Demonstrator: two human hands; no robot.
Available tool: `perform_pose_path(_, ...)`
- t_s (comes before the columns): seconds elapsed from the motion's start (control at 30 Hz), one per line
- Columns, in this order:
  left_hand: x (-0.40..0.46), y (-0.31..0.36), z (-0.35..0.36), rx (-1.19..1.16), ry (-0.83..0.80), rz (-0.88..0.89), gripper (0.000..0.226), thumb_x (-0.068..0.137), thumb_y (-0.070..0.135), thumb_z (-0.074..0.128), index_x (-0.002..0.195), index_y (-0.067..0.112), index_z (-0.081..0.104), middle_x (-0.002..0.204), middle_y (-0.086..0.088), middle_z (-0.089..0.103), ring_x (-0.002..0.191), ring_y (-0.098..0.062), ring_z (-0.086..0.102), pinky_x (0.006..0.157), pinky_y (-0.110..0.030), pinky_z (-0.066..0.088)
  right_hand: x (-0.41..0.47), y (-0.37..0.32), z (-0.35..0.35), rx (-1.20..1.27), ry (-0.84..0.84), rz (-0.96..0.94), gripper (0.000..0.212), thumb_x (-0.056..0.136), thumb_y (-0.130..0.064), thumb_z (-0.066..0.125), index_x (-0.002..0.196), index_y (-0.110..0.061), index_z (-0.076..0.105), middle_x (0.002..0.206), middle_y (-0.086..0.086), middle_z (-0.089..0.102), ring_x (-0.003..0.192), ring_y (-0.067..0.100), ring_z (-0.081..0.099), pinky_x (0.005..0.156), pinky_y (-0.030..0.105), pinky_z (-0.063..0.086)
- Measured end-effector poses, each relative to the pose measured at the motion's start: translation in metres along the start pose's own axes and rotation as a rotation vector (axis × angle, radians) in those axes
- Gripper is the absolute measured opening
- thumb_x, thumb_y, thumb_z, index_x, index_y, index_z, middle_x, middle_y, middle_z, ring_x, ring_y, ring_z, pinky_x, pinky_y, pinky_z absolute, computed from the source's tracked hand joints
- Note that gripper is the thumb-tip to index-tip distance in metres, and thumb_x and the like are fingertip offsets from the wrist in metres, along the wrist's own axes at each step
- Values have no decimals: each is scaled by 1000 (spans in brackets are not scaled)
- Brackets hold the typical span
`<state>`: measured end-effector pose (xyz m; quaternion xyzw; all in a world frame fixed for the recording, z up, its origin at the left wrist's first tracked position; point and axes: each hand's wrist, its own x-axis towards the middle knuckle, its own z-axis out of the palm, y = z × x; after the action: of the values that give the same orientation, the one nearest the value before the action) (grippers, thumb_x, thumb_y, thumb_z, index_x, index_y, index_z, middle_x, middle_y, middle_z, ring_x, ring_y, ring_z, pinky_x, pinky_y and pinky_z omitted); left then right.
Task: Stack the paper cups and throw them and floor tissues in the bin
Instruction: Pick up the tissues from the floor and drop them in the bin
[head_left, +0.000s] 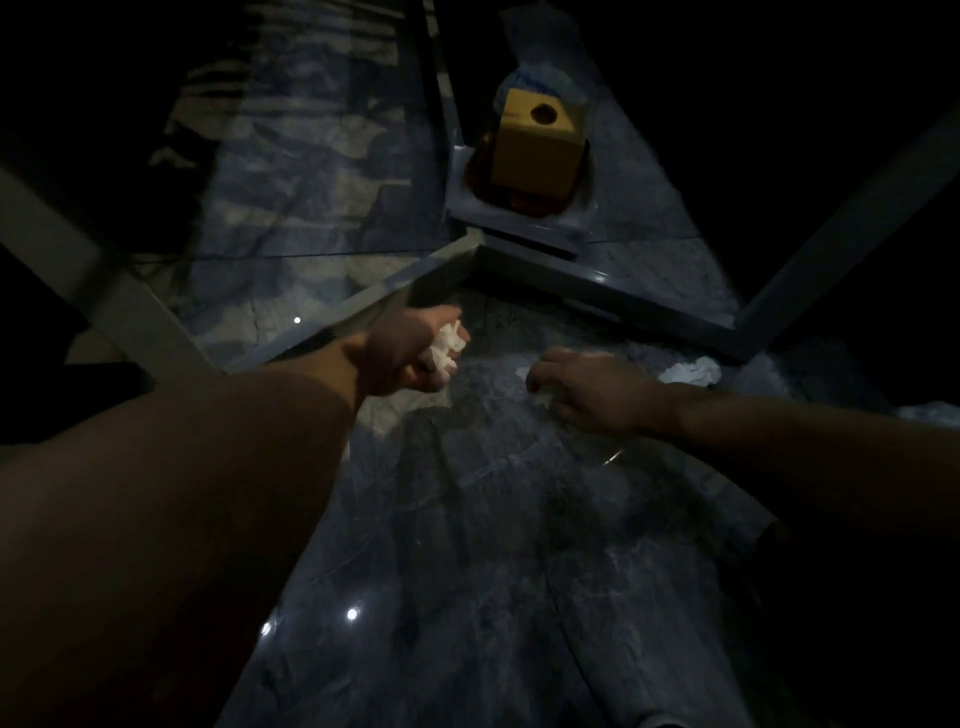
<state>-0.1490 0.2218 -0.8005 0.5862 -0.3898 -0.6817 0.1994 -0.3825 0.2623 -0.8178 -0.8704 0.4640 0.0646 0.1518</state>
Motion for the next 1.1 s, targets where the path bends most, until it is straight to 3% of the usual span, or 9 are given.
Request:
perform_pose_path(0.17,3,-8,30,-78,-154,-131,38,100,39,37,81,14,58,67,-4,59,47,-13,54,44,-19,47,11,-9,-26,114,211,-46,31,81,-27,54,110,-20,57,108,4,61,95,22,61,81,38,52)
perform_pose_path(0.3,9,-4,35,-131,-225,-160,39,96,40,39,81,12,60,60,-2,63,54,-15,56,52,-24,49,12,-12,-46,189,344,-50,28,81,-19,60,109,-19,58,106,1,65,91,14,60,78,33,51)
perform_pose_path(0.47,15,-5,33,-258,-308,-190,43,96,42,33,89,10,60,73,-6,66,67,-20,57,61,-31,54,9,-10,-76,255,437,-21,26,82,-18,65,107,-17,60,99,-2,68,84,4,61,70,21,46)
perform_pose_path(0.53,15,-4,35,-288,-329,-203,42,95,39,32,89,8,60,72,-8,66,67,-21,57,57,-29,56,9,-9,-81,306,474,18,25,82,-17,68,106,-15,61,93,-3,66,76,-6,59,64,6,42)
perform_pose_path(0.6,13,-2,37,-327,-347,-201,41,93,36,31,89,6,60,79,-9,62,68,-21,57,58,-28,56,10,-10,-82,322,497,55,24,81,-18,69,105,-17,63,90,-7,63,72,-13,57,62,-1,39)
perform_pose_path(0.7,10,1,38,-393,-373,-187,39,91,32,30,93,6,59,85,-10,60,71,-22,57,64,-31,54,11,-14,-82,306,457,57,21,80,-21,70,101,-20,67,92,-9,67,81,-5,61,65,0,42)
perform_pose_path(0.9,13,-1,43,-447,-375,-156,46,94,40,27,107,10,60,97,-13,63,82,-25,61,67,-37,58,15,-22,-76,311,404,76,11,77,-18,71,88,-20,74,77,-13,66,65,-22,56,61,-3,38)
perform_pose_path(1.03,13,-2,45,-470,-430,-112,58,95,59,29,105,14,63,98,-12,66,88,-27,63,74,-41,58,19,-32,-71,444,406,88,10,76,-19,75,86,-19,74,80,-8,72,68,-2,66,62,11,49)
perform_pose_path(1.1,12,-2,46,-475,-450,-103,64,92,65,29,106,13,64,97,-13,70,91,-29,64,79,-44,56,21,-36,-69,474,424,94,10,76,-24,76,85,-21,74,77,-10,71,68,-1,66,60,12,49)
